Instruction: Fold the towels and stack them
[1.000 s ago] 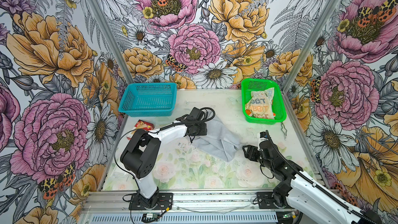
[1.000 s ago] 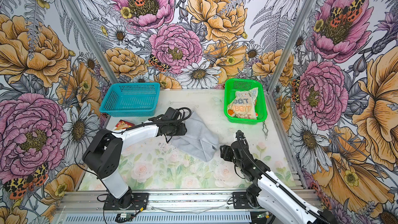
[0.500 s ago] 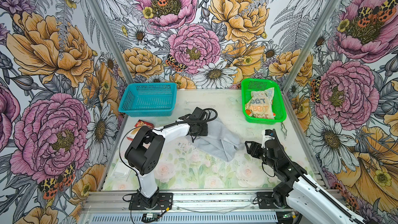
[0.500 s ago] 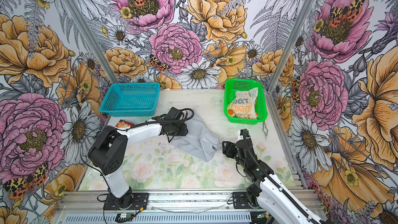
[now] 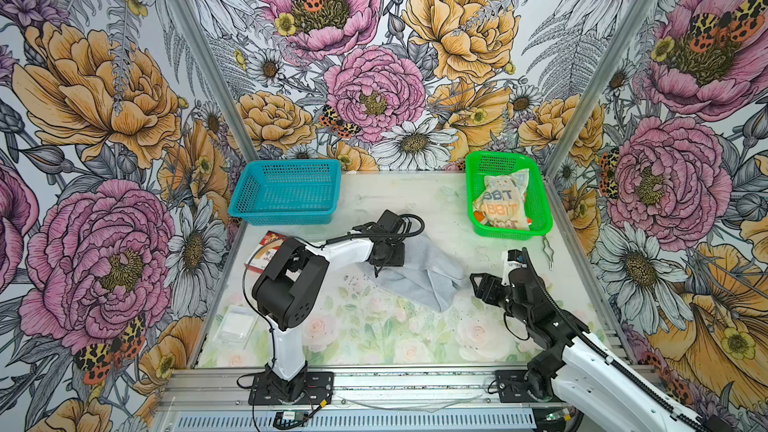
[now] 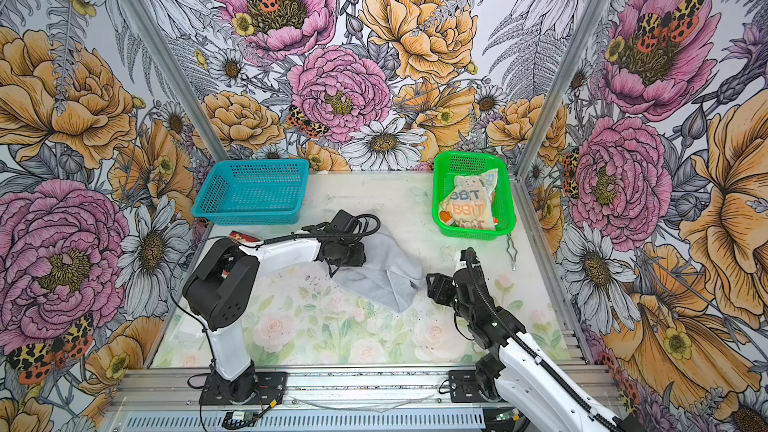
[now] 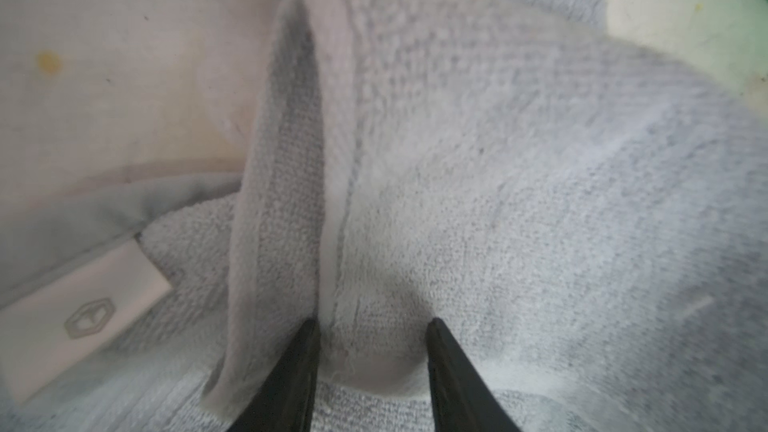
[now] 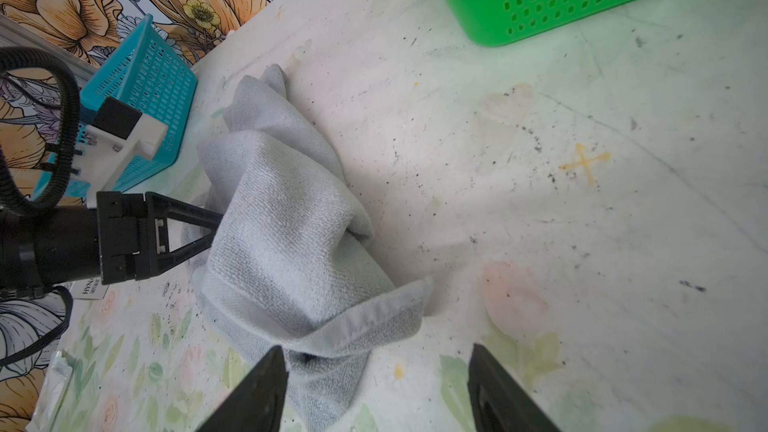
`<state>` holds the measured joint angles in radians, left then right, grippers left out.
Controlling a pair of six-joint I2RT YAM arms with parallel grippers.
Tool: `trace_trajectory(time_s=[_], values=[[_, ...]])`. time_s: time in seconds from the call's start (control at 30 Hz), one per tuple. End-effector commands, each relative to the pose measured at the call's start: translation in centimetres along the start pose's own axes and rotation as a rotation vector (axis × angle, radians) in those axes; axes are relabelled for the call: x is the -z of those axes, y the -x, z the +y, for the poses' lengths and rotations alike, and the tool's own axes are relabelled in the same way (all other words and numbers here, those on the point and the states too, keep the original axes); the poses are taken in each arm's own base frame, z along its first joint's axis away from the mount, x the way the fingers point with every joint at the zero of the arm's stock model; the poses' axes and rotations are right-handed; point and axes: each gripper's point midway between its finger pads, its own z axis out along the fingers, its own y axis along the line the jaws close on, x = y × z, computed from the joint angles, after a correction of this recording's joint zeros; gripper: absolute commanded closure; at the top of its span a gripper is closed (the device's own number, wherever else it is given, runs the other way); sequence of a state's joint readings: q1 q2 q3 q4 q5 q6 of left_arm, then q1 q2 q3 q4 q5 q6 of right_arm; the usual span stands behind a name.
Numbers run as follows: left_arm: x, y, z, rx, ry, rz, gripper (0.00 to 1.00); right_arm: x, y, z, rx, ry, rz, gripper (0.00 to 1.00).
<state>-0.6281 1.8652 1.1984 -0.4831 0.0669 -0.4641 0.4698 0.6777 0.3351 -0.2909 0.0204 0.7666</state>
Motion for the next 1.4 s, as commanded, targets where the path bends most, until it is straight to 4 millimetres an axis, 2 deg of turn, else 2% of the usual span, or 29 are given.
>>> trace_trajectory(time_s=[0.0,0.17,0.4,0.43,0.47,0.77,0.83,0.93,1.07,1.1,1.13,1.33,1.37], values=[[2.1,0.8,0.1,-0.007,0.010,-0.055,0.55,-0.2,0.3,0.3,0.007,0.023,-0.016,0.30],[1.3,0.1,0.9,0.007,0.010,-0.032,0.54,-0.5,0.2,0.5,0.007,0.029,-0.006,0.30],[1.4,0.7,-0.3,0.019,-0.047,-0.036,0.56,-0.6,0.2,0.7,0.008,0.034,0.001,0.30],[0.3,0.0,0.2,0.021,-0.034,-0.007,0.56,-0.6,0.3,0.7,0.008,0.035,-0.001,0.30],[0.1,-0.1,0.1,0.020,-0.034,0.000,0.56,-0.6,0.3,0.7,0.006,0.035,-0.003,0.30],[-0.7,-0.6,-0.4,0.014,-0.043,0.024,0.60,-0.7,0.2,0.7,0.010,0.038,0.001,0.30],[-0.5,-0.5,-0.4,0.013,-0.042,0.019,0.64,-0.7,0.1,0.6,0.011,0.036,0.000,0.30],[-0.1,-0.5,-0.6,0.012,-0.050,0.014,0.78,-0.7,0.1,0.6,0.013,0.034,0.002,0.30],[0.7,-0.6,-0.9,0.016,-0.058,0.006,0.94,-0.9,0.1,0.6,0.012,0.034,0.003,0.30],[2.1,0.1,-1.3,0.019,-0.071,-0.023,0.97,-0.9,0.2,0.6,0.013,0.034,0.001,0.30],[2.6,0.2,-1.3,0.021,-0.070,-0.030,0.98,-0.9,0.2,0.6,0.014,0.032,-0.002,0.30],[7.1,1.2,-2.0,0.009,-0.059,-0.098,1.00,-1.2,1.9,1.5,0.040,0.032,-0.021,0.30],[7.9,1.3,-1.8,0.010,-0.052,-0.109,0.98,-1.5,1.9,1.6,0.045,0.029,-0.014,0.30]])
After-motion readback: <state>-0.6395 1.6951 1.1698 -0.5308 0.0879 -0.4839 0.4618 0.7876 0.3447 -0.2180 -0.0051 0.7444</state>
